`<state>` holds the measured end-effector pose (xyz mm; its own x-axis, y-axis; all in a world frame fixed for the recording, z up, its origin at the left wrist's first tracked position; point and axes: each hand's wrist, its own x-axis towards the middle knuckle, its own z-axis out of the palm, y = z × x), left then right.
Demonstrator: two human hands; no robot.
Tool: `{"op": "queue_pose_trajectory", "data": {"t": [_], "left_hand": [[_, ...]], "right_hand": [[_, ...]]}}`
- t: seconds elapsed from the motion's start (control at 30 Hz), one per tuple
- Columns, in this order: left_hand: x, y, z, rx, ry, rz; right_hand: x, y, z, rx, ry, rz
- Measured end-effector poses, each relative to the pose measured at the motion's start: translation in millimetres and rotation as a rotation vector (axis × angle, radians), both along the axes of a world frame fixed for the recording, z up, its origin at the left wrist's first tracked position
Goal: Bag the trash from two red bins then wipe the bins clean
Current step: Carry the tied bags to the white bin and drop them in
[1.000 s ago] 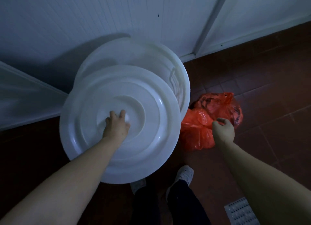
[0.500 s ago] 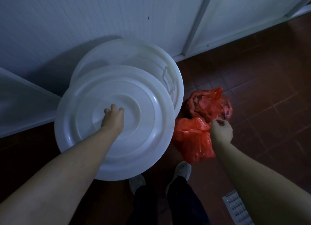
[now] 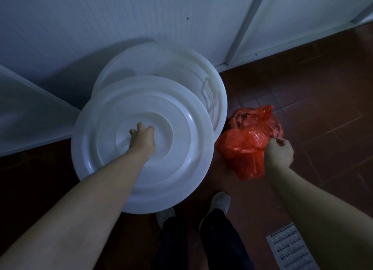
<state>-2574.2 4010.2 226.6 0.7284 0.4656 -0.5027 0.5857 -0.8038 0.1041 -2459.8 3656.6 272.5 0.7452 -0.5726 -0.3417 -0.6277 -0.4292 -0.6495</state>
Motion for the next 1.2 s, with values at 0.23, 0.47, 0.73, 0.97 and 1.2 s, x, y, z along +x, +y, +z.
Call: {"op": "queue_pose_trajectory", "data": {"t": [0.23, 0.47, 0.73, 0.97, 1.2], "left_hand": [[-54.7, 6.7, 5.7, 0.036, 0.006, 0.037], [-152.3, 8.6, 11.6, 0.094, 0.034, 0.179], [-272.5, -1.8, -3.0, 0.105, 0.080, 0.437], [-354.1, -17.9, -61.6, 0.086, 0.052, 0.596], [-382.3, -37.2, -134.1, 0.033, 0.086, 0.649]], "right_hand": [[-24.0, 10.7, -6.2, -0.048, 0.040, 0.062], [-61.0, 26.3, -16.4, -0.028, 0.145, 0.229], [-120.1, 34.9, -54.9, -0.062, 0.245, 0.397], [-168.7, 45.9, -101.4, -0.068, 0.240, 0.463], [-197.0, 60.9, -144.4, -0.073, 0.213, 0.554]]}}
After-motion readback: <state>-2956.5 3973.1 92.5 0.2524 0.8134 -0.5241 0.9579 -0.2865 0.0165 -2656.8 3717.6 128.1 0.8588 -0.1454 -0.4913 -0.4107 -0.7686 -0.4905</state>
